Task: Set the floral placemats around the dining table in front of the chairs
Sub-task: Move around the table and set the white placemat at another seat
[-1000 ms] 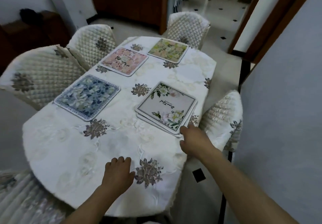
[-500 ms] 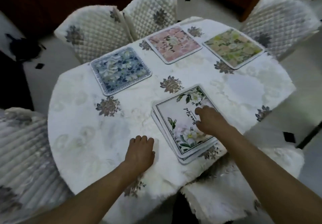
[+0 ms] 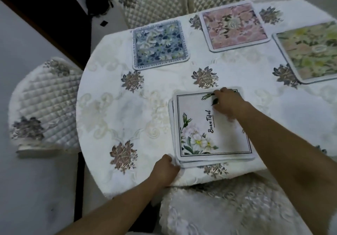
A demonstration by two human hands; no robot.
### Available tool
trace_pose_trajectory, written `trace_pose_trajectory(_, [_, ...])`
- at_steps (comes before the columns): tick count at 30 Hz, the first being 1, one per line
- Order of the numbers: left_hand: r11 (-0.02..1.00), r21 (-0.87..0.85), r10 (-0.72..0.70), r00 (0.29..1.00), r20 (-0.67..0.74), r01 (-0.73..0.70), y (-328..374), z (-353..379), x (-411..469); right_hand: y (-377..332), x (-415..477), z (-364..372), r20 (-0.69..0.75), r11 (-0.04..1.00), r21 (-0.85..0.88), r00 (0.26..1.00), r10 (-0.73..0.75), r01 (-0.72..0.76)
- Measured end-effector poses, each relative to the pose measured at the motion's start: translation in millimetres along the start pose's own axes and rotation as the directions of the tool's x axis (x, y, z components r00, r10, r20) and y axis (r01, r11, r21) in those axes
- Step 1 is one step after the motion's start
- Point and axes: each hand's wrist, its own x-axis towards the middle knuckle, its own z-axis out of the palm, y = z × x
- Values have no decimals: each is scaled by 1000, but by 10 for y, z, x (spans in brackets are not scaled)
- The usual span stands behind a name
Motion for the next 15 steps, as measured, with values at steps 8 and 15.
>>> trace_pose_trajectory(8, [983, -160, -106, 990, -97, 89, 165, 133, 70, 171, 2, 35, -14, 999, -43, 1000, 3, -3])
trace_pose_trajectory(15, [690, -663, -322, 943, 80, 292, 409, 98, 103, 350, 139, 22, 26, 999, 5, 999, -44, 44])
